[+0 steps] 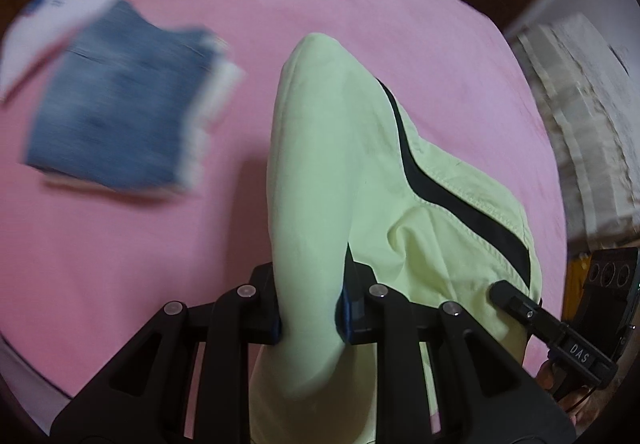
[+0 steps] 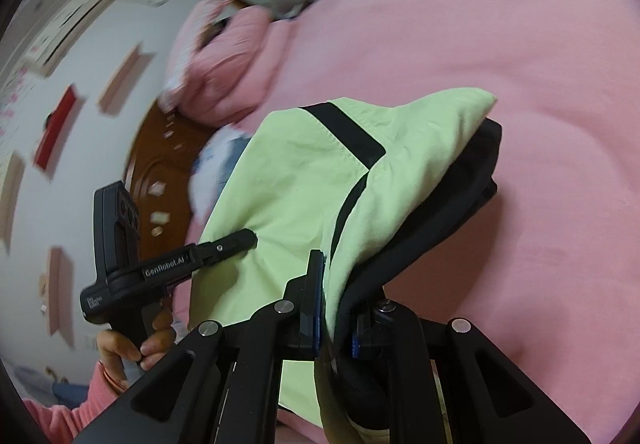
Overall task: Fold large clothes
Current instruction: 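Grasp the folded jacket with both grippers and lift it, then carry the jacket with both grippers onto the clothes stack and release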
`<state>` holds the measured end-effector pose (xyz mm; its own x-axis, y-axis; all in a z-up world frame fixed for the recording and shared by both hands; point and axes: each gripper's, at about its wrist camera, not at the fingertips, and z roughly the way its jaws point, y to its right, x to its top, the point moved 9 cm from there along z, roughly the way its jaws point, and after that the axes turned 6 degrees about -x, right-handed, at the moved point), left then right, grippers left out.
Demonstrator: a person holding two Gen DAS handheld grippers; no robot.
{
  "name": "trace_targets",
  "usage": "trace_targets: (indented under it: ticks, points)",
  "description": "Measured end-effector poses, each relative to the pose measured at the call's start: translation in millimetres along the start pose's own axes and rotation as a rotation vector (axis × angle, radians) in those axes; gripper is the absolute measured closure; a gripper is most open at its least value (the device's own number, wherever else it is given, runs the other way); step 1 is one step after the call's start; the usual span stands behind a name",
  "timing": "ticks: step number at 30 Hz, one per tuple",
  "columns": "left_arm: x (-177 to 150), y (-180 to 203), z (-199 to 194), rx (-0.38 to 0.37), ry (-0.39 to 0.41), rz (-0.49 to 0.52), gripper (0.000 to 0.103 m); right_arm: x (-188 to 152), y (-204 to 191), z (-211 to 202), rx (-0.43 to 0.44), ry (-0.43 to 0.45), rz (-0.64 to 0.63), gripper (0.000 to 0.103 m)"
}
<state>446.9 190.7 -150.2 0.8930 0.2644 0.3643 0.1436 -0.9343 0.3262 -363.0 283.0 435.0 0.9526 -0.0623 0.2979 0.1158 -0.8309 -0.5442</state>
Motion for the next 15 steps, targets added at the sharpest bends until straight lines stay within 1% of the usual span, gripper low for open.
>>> trace_targets:
  ticks: [2,4,5,6,7,9,11,12,14,15]
  points:
    - [23.0,-37.9,-40.3,0.039,0.045,0.013,0.085,10.4,-52.6,26.0,0.057,0.003,-0.039,0.093]
    - [55.1,-71.0,-82.8,0.085,0.106,0.034,0.085,21.4,-106.4,51.7,0.096,0.009,-0.092,0.093]
    - [67.3,-83.0,-98.1,0.1,0.128,0.041,0.085,31.1,-139.0,65.4,0.121,0.019,-0.13,0.093]
    - [80.9,-95.8,-114.0,0.114,0.152,0.048,0.085,39.1,-158.0,72.1,0.139,0.025,-0.151,0.093]
    - [100.1,-113.3,-134.2,0.131,0.188,0.053,0.085,48.3,-186.6,84.3,0.169,0.032,-0.178,0.093]
    - [128.0,-142.1,-158.8,0.148,0.232,0.062,0.085,56.6,-231.5,103.8,0.201,0.05,-0.212,0.093]
    - [151.2,-165.2,-169.4,0.167,0.267,0.09,0.085,72.0,-266.2,127.8,0.225,0.073,-0.24,0.093]
    - [159.9,-179.3,-171.4,0.174,0.282,0.109,0.085,77.5,-277.4,140.9,0.232,0.081,-0.249,0.093]
    - [179.0,-214.8,-158.1,0.171,0.3,0.135,0.085,85.0,-289.3,168.5,0.225,0.094,-0.273,0.093]
    - [186.6,-228.6,-148.3,0.165,0.299,0.141,0.085,85.5,-296.7,191.7,0.212,0.088,-0.28,0.093]
